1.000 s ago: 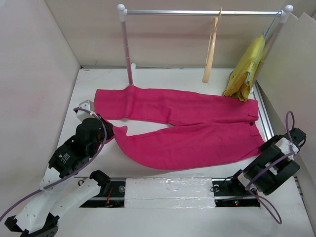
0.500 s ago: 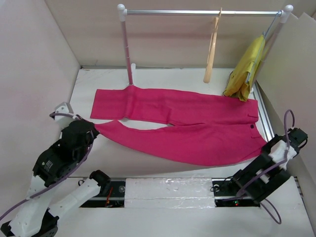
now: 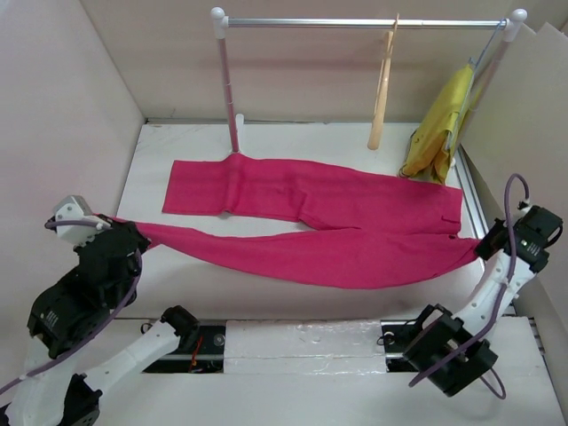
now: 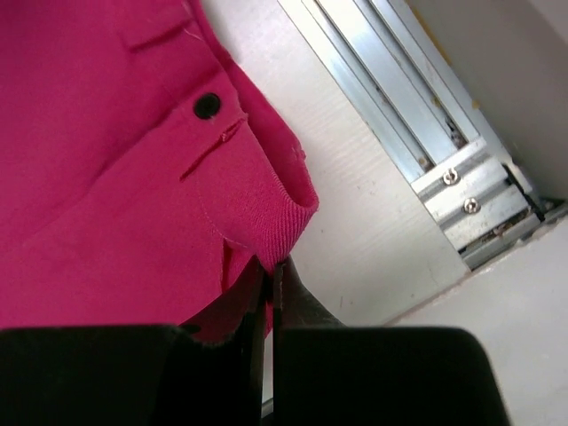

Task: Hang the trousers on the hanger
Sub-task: Fold the trousers at the center of the board.

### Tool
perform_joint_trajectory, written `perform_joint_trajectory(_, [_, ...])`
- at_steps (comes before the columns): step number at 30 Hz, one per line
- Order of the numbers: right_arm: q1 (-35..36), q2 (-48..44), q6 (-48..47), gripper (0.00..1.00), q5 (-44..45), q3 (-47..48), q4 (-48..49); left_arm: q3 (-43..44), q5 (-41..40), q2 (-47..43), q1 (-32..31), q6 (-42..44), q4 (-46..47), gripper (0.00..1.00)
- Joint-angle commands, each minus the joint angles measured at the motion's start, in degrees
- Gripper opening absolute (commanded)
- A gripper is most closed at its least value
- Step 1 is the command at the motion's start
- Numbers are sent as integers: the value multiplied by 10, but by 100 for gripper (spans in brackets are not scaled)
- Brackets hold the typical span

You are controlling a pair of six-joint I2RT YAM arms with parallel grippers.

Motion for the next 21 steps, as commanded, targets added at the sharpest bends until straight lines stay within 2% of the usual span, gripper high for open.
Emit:
perform_joint_trajectory(1, [21,45,-21,0,28,74,23,-35,-76,16,-6,-2,12,0])
perform_joint_trajectory(3, [26,93,-26,0,17,111,47,-59,-85,38,-6,2,32,0])
perform_joint_trajectory(4, [26,109,-26,0,14,111,54,-60,-85,39,-6,-24,21,0])
perform_joint_trajectory(10, [92,214,14,0,29,157,136,-91,-88,104,-6,-26,87,0])
perform_joint_trajectory(14, [119,319,20,0,14,223,143,-109,-91,181,8,-17,108,0])
perform_joint_trajectory(16, [127,343,27,0,13,248,149,-133,-89,194,41,12,162,0])
perform_joint_trajectory(17, [134,353,29,0,13,270,153,-143,-55,207,64,66,191,0])
perform_joint_trajectory(18, [135,376,28,0,8,279,158,-154,-36,213,92,83,230,0])
perform_joint_trajectory(19, [140,389,29,0,4,290,158,-161,-12,221,152,100,255,0])
perform_joint_trajectory(20, [140,402,45,0,0,308,158,-166,40,237,185,126,277,0])
perform_joint_trajectory(21, [146,427,52,0,-3,318,162,-169,59,245,214,162,319,0])
